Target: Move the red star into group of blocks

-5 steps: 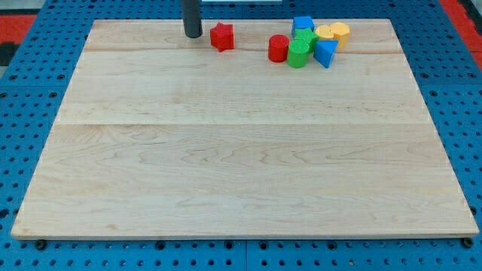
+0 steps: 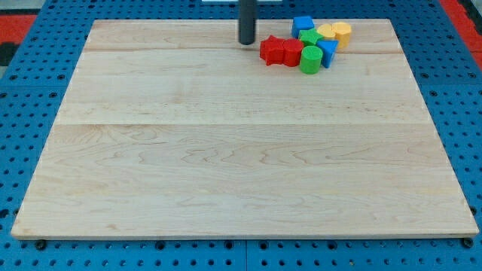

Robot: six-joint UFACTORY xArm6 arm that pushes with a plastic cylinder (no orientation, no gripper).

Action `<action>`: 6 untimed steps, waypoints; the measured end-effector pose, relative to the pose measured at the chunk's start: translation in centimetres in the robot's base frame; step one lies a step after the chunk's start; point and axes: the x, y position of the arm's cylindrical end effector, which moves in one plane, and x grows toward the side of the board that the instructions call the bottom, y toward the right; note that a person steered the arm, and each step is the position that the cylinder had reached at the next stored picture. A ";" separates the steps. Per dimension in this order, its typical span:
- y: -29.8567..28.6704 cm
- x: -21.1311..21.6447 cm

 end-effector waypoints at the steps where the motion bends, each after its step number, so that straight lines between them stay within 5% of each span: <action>1: -4.1 0.0; 6: -7.4 -1.8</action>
